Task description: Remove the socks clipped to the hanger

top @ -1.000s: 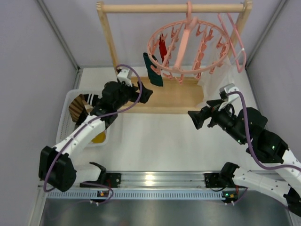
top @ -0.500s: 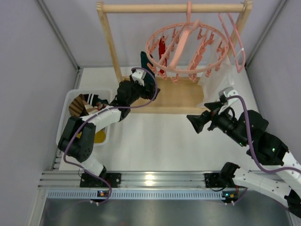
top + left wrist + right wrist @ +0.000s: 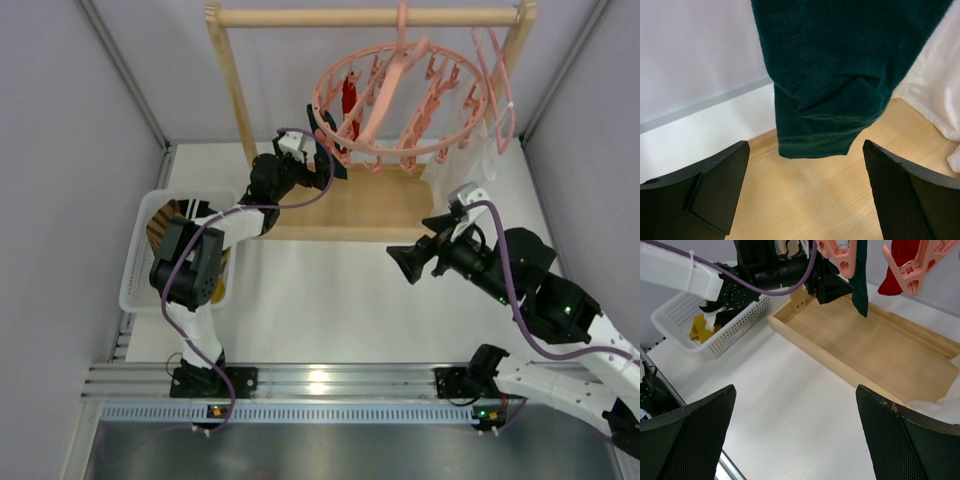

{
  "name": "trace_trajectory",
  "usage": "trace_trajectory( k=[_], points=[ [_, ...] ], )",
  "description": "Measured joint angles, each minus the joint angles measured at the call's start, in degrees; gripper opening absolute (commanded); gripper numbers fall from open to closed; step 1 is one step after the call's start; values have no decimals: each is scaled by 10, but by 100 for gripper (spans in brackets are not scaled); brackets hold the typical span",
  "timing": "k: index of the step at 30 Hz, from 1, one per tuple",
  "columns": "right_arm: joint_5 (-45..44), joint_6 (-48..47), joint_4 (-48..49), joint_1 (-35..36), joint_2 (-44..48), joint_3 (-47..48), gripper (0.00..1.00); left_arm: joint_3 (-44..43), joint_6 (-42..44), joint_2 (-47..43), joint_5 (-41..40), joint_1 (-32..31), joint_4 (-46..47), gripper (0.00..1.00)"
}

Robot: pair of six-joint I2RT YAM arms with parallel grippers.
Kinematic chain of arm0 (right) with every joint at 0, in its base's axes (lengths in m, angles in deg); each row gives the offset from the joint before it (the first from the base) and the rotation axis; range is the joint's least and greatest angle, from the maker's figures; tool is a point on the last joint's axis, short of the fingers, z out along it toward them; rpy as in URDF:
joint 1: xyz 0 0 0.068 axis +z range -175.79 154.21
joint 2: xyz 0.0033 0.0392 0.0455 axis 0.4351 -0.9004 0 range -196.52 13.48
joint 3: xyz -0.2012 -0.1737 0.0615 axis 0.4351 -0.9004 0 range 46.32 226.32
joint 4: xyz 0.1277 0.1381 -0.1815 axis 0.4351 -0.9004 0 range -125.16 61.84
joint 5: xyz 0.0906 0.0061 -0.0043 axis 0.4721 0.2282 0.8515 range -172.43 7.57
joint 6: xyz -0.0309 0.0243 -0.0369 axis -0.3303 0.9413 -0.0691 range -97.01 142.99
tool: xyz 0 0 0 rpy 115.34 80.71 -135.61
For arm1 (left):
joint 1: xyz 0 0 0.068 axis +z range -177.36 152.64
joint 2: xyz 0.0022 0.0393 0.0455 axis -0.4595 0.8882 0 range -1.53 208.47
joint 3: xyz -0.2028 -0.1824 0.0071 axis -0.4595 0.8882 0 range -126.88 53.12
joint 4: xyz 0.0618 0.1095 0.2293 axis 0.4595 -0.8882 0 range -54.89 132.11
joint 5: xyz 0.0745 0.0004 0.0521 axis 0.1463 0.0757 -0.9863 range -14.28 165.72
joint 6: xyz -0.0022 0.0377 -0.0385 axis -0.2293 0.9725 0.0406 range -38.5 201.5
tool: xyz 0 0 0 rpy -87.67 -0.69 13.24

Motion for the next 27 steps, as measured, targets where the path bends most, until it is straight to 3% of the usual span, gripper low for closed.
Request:
trace_trajectory(
  k=[11, 13, 17, 18, 23, 27],
  points=[
    [8, -20, 21, 0, -59, -3, 100, -50, -8, 64, 71, -2, 50, 98],
    [8, -24, 22, 0, -69, -3, 99, -50, -10, 66, 73, -6, 59, 93],
    [8, -29, 23, 0, -74, -3, 99, -50, -17, 66, 64, -19, 75, 25],
    [8, -30, 23, 0, -74, -3, 99, -51, -19, 66, 61, -21, 77, 2],
    [7, -30, 28, 0, -68, -7, 99, -53, -23, 69, 41, -27, 85, 0],
    [3, -30, 33, 0, -58, -10, 100, -25, -29, 53, -37, -34, 91, 0]
  ],
)
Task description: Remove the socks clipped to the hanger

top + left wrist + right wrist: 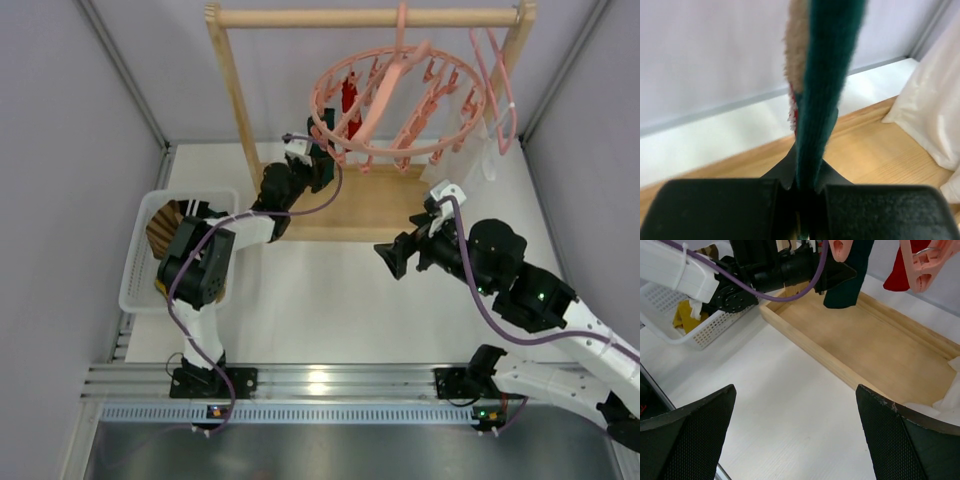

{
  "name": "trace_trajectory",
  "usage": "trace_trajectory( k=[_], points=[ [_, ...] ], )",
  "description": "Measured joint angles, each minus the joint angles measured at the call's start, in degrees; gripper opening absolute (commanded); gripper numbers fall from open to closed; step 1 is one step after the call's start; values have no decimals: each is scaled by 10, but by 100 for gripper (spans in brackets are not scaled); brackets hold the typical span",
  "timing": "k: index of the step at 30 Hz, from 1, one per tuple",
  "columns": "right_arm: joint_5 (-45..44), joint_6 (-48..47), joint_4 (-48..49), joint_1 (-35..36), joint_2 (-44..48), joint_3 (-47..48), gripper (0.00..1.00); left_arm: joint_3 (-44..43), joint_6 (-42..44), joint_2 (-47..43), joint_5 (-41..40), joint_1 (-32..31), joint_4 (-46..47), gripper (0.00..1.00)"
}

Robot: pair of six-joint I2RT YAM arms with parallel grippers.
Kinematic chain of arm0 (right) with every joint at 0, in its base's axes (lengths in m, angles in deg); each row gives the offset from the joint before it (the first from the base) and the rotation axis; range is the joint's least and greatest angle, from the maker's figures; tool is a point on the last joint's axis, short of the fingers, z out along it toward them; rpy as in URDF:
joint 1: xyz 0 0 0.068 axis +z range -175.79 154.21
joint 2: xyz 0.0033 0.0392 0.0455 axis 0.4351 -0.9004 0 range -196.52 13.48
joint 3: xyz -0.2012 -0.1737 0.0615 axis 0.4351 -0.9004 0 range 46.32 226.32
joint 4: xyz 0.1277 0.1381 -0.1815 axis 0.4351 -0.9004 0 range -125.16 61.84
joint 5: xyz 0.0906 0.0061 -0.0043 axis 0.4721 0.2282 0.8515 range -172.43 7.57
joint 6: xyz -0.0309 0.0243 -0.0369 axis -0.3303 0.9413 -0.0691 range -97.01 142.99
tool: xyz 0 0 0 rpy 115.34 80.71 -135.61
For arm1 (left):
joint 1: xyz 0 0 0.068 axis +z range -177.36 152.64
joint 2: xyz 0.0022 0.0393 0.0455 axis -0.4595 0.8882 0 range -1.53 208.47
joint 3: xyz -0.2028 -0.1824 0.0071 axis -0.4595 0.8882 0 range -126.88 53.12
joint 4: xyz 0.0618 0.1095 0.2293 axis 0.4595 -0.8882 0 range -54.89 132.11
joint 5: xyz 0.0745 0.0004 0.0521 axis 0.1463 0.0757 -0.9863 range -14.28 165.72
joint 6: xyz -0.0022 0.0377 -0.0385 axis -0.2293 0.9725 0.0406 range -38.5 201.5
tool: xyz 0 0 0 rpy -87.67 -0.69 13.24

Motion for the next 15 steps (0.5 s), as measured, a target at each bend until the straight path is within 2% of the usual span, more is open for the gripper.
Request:
trace_trajectory(
  k=[9, 15],
  points=[
    [-8, 4, 0, 0, 50, 0, 99, 212, -54, -199, -227, -19, 3, 0],
    [-29, 8, -2, 0, 83, 1, 99, 312, -71, -338, -332, -19, 4, 0]
  ],
)
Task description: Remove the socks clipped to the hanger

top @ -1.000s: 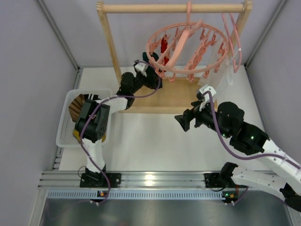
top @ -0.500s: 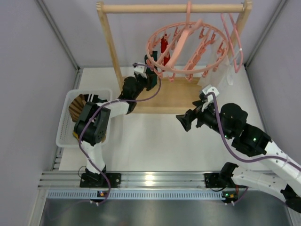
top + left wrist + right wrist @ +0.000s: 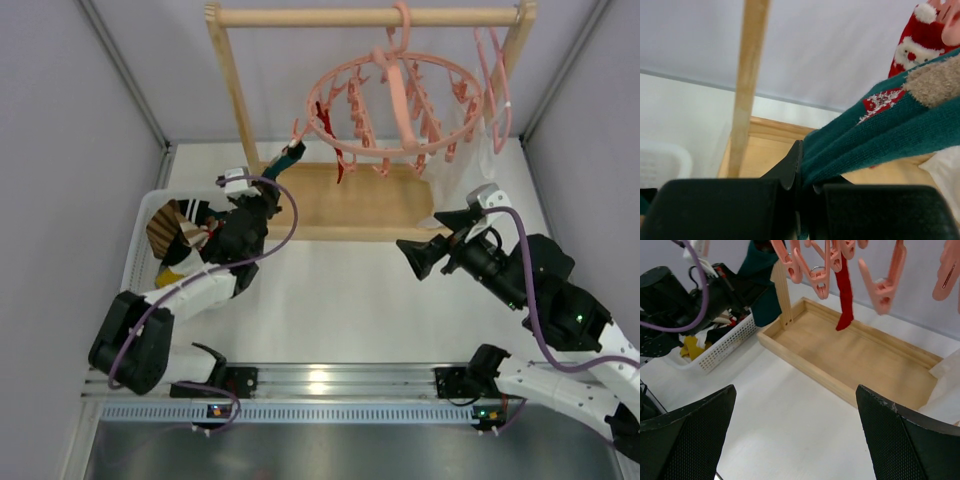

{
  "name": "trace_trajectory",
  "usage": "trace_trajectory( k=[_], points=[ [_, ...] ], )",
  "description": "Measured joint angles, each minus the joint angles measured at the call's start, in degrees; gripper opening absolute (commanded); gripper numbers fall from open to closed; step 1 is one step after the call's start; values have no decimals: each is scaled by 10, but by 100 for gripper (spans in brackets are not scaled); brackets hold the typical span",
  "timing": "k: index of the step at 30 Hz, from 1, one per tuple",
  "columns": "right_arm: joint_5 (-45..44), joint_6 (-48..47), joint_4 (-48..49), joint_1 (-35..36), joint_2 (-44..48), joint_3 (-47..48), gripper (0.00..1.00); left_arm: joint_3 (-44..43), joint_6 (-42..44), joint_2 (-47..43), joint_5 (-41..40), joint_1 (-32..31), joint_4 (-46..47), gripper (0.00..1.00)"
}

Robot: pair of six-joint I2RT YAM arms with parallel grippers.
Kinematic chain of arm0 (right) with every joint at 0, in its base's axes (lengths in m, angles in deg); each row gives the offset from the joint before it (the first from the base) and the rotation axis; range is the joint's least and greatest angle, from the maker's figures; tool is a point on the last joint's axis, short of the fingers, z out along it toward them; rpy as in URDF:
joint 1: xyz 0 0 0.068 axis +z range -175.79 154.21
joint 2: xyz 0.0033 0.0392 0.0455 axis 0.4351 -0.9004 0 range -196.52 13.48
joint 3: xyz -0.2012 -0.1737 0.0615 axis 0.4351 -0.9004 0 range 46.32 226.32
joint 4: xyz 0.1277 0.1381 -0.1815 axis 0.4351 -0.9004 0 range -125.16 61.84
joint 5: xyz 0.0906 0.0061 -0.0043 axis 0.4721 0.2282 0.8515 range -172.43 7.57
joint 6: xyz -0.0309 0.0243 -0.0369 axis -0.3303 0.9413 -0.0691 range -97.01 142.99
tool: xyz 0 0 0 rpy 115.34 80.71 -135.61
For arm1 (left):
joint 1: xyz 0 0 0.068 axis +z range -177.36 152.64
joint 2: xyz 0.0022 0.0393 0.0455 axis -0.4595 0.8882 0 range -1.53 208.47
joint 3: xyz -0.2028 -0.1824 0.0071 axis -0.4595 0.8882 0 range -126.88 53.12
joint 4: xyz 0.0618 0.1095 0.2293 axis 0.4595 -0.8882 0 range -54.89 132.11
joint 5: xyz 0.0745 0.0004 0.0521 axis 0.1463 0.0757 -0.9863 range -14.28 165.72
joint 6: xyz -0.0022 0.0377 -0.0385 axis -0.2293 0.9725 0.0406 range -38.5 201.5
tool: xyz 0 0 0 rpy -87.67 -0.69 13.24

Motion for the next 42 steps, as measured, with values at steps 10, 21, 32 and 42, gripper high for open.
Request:
trace_trajectory(
  k=[10, 21, 32, 42],
  points=[
    [-32, 14, -24, 0, -8, 9, 100, 9, -2, -140, -93, -4, -85, 0],
    [-85, 34, -61, 0, -27, 53, 99, -87, -15, -156, -123, 4, -259, 0],
    [-107, 61, -81, 0, -57, 110, 99, -107, -75, -165, -10, 36, -334, 0],
    [9, 89, -66, 0, -164, 216, 99, -78, -84, -164, -25, -118, -330, 0]
  ],
)
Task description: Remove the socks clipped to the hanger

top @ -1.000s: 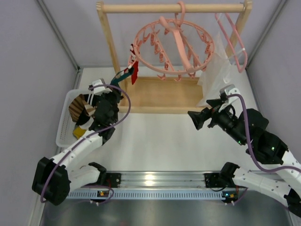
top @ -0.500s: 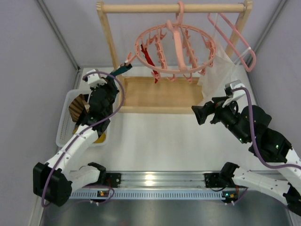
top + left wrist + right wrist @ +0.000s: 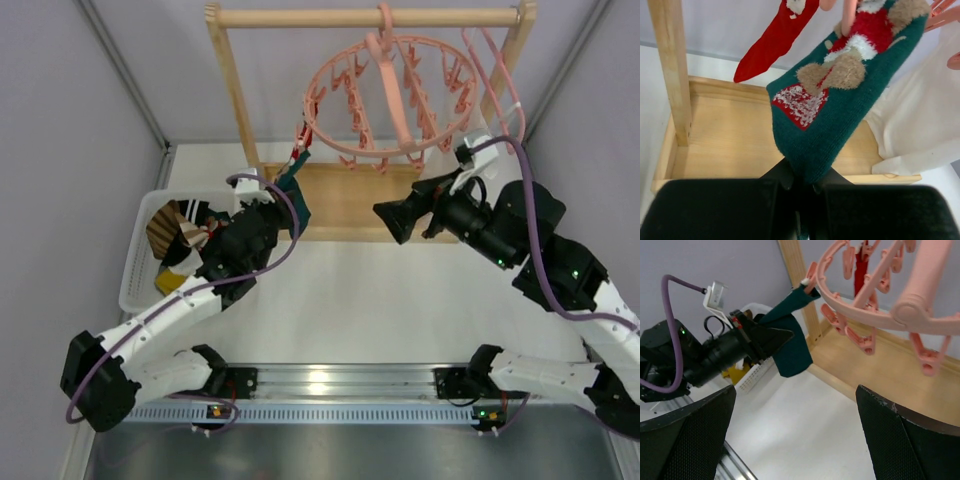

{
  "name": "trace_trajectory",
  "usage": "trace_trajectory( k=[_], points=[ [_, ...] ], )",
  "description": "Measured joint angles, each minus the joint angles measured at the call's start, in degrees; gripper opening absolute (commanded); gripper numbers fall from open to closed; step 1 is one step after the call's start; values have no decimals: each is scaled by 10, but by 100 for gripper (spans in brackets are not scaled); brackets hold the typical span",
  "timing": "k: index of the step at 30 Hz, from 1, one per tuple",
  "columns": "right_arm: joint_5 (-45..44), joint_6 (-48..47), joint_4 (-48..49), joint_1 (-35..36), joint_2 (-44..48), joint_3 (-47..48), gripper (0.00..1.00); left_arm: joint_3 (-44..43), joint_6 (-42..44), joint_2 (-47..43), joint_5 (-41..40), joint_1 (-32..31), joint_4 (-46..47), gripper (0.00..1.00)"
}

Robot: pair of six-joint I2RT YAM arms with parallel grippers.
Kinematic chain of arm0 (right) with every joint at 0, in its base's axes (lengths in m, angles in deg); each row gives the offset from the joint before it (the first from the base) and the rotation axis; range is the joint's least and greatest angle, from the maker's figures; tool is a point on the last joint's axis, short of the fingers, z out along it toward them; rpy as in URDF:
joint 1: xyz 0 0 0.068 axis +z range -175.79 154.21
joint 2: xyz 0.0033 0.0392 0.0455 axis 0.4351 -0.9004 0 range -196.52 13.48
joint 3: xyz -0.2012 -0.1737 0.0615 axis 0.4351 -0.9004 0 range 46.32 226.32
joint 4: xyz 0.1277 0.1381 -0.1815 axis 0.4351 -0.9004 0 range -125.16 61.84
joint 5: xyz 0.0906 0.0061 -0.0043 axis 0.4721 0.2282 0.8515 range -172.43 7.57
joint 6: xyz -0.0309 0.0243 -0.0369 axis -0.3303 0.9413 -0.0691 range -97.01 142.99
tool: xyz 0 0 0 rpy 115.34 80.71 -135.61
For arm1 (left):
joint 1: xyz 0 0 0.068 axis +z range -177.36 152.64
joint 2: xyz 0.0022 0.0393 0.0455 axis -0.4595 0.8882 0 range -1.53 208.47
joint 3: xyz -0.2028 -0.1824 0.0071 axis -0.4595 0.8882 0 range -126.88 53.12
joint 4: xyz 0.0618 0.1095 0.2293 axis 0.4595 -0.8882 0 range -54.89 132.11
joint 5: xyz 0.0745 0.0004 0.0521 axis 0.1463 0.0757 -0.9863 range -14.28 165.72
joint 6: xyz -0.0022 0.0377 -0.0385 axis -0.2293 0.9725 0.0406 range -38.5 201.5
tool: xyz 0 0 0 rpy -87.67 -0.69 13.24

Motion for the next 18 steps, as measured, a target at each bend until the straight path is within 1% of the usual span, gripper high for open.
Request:
trace_trajectory(
  k=[5, 10, 13, 18],
  points=[
    [49, 16, -4, 0, -94, 82, 92, 0, 0, 16, -74, -87, 7, 0],
    [45, 31, -25, 3, -181, 155, 88, 0, 5, 60, -153, -168, 30, 0],
    [23, 36, -53, 9, -224, 207, 87, -2, 5, 86, -187, -193, 36, 0],
    [-27, 35, -82, 22, -281, 297, 84, -14, 14, 129, -237, -211, 63, 0]
  ],
)
